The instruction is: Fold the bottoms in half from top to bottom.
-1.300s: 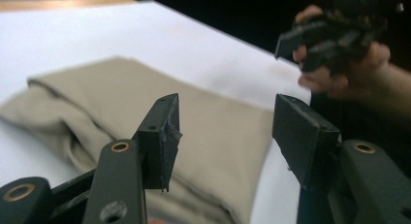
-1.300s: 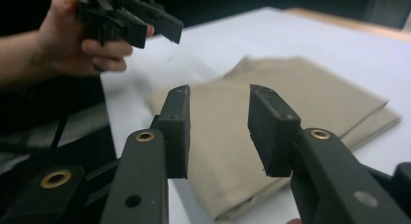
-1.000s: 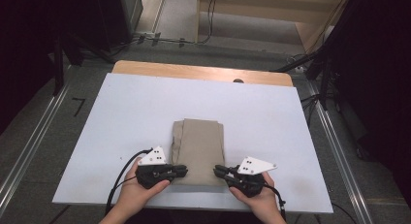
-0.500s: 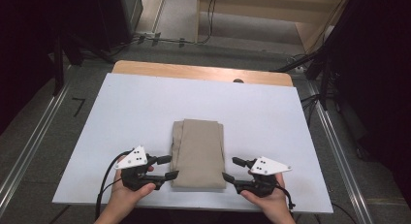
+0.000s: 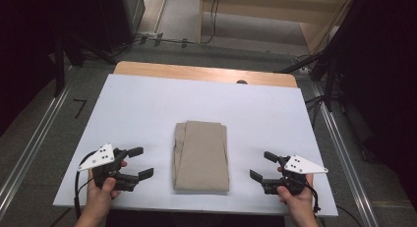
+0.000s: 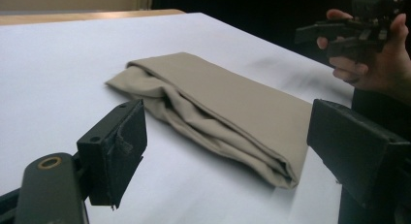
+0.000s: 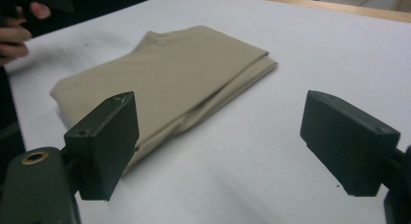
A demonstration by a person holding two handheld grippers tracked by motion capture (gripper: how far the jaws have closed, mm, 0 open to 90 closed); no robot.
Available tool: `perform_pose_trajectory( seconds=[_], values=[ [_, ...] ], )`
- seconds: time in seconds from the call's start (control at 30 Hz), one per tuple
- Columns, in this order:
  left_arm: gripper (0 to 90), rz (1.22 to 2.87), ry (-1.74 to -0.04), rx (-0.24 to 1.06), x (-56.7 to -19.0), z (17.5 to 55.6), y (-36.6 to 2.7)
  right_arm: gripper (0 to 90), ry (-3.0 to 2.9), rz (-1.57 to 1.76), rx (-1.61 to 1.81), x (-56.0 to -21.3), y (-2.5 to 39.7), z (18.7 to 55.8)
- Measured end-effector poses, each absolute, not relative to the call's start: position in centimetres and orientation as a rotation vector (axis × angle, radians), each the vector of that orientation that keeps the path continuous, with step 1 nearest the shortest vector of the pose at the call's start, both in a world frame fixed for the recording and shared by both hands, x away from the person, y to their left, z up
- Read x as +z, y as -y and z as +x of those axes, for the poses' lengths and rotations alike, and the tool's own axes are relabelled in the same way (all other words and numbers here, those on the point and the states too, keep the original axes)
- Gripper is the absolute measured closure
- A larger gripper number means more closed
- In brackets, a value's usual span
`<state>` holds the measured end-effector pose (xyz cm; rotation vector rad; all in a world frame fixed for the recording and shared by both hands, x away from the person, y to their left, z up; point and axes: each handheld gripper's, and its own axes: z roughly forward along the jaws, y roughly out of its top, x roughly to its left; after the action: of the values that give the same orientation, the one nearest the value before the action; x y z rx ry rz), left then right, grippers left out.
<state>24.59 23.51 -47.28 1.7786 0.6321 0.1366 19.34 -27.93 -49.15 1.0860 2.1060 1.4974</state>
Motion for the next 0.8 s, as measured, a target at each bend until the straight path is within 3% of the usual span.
perform_pose_trajectory(
  seconds=[0.8],
  values=[
    [13.1,1.752,-0.748,0.248,-48.1,25.1,-29.9,8.2,-1.944,1.261,1.402,-51.0,35.8,18.2]
  ],
)
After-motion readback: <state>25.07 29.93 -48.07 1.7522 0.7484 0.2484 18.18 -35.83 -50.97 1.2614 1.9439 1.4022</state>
